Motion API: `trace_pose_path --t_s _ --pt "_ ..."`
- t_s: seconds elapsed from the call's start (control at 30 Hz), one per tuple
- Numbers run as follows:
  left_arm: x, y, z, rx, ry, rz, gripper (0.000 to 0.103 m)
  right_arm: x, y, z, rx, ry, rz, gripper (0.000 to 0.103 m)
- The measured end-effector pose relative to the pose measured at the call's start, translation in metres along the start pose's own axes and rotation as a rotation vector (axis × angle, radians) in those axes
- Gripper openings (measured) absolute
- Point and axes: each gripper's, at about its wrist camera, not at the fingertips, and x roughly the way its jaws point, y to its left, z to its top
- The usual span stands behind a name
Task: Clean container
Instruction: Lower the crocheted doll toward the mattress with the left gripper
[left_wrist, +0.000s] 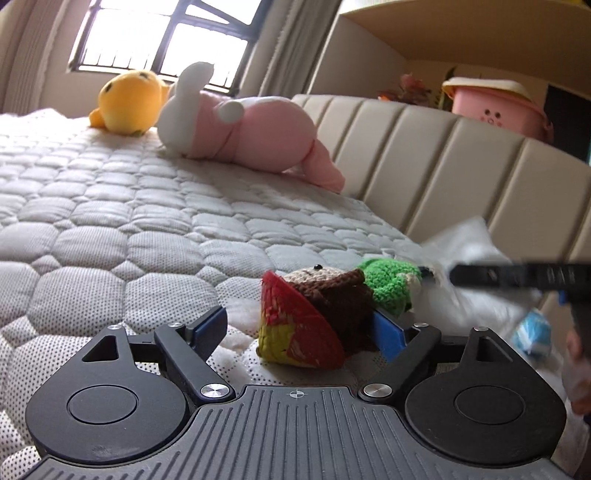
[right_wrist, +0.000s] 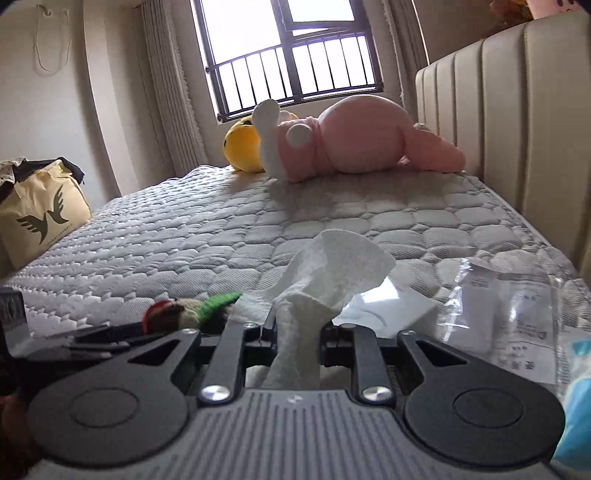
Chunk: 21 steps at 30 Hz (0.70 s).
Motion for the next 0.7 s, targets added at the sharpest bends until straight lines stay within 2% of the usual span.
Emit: trace_pose_path --t_s 0.17,0.27,0.3,0.4,0.5,0.6,0.7 --pt "-0.002 0.021 0.002 -0.143 0.009 -0.023 0.093 -0.024 -0.039 -0.018 0.001 -0.012 -0.142 0.022" --pt "-0.003 0.029 0.002 -0.194 0.006 -0.034 0.093 -0.034 -0.061 -0.02 -0.035 -0.024 -0.281 0.023" --pt "-0.003 0.03 0.003 -0.197 0.004 -0.036 0.093 -0.039 -0.065 -0.021 -0.065 -0.039 -0.323 0.023" --pt "-0.003 0.026 0.003 -0.174 0.008 -0.061 0.093 -0.063 -0.082 -0.018 -0.061 -0.09 -0.356 0.022" --pt "0.006 0.018 0.004 -0.138 0.071 -0.108 0.094 -0.085 -0.095 -0.013 -0.068 -0.135 -0.408 0.023" --pt "0.011 0.009 0.005 -0.119 0.091 -0.106 0.094 -0.093 -0.102 -0.014 -0.14 -0.14 -0.507 0.024" --pt "0.013 0.008 0.005 -0.173 0.093 -0.139 0.094 -0.092 -0.116 -0.026 -0.153 -0.103 -0.561 0.024"
